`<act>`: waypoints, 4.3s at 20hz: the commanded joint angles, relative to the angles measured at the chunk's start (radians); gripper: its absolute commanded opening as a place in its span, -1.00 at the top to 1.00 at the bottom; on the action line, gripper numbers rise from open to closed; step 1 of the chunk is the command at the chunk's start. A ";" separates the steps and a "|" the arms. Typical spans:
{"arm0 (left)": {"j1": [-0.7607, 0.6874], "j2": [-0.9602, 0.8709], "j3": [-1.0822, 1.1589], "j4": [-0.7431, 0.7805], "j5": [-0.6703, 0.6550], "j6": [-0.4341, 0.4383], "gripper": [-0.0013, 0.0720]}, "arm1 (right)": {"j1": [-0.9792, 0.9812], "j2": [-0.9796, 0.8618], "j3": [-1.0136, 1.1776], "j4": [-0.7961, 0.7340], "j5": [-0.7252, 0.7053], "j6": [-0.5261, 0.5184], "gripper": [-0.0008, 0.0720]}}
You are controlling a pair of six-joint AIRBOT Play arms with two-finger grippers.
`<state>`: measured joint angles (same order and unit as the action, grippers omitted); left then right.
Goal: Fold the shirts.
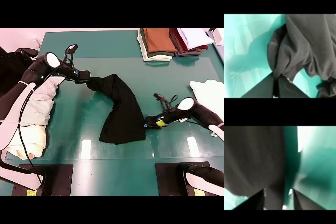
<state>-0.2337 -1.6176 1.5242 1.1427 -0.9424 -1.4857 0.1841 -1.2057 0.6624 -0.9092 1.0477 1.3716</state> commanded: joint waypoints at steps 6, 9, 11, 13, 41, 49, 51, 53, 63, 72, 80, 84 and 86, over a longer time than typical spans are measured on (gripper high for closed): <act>0.016 0.116 0.050 0.092 -0.019 0.001 0.90 | -0.006 -0.008 0.191 -0.028 -0.056 -0.104 0.93; 0.070 0.260 0.121 0.121 -0.018 0.002 0.90 | -0.139 0.146 0.359 -0.126 0.062 -0.104 0.93; 0.100 0.367 0.169 0.140 -0.016 0.003 0.90 | -0.241 0.237 0.481 -0.140 0.130 -0.105 0.93; 0.103 0.474 0.211 0.183 -0.016 0.003 0.90 | -0.340 0.319 0.592 -0.140 0.163 -0.105 0.93; 0.103 0.029 0.173 0.191 -0.092 0.054 0.90 | -0.277 -0.290 0.837 -0.470 0.254 0.104 0.93; 0.132 0.007 0.250 0.257 -0.190 -0.052 -0.71 | -0.307 -0.458 1.138 -0.441 0.294 0.121 -0.42; 0.170 0.043 0.222 0.257 -0.312 -0.051 -0.71 | -0.332 -0.401 1.085 -0.362 0.340 0.053 -0.21; 0.198 0.108 0.102 0.254 -0.344 -0.053 -0.71 | -0.365 -0.315 0.960 -0.236 0.365 0.002 -0.20; 0.204 0.313 -0.641 -0.085 -0.013 -0.011 -0.72 | -0.348 0.022 0.500 -0.051 0.250 -0.063 -0.20; 0.085 0.311 -0.708 -0.223 0.155 0.046 -0.43 | -0.291 0.056 0.493 -0.050 0.211 -0.063 -0.20; 0.087 0.350 -0.579 -0.185 0.094 0.047 0.90 | -0.562 0.059 0.391 -0.157 0.325 -0.061 -0.20; 0.087 0.370 -0.528 -0.176 0.087 0.055 0.90 | -0.841 0.058 0.172 -0.163 0.258 -0.062 -0.49; 0.087 0.370 -0.528 -0.176 0.087 0.055 0.90 | -0.945 0.058 0.091 -0.153 0.206 -0.064 -0.47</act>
<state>-0.1474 -1.2541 0.9768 0.9600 -0.8497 -1.4342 -0.6044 -1.1481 0.8722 -1.0592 1.3109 1.3090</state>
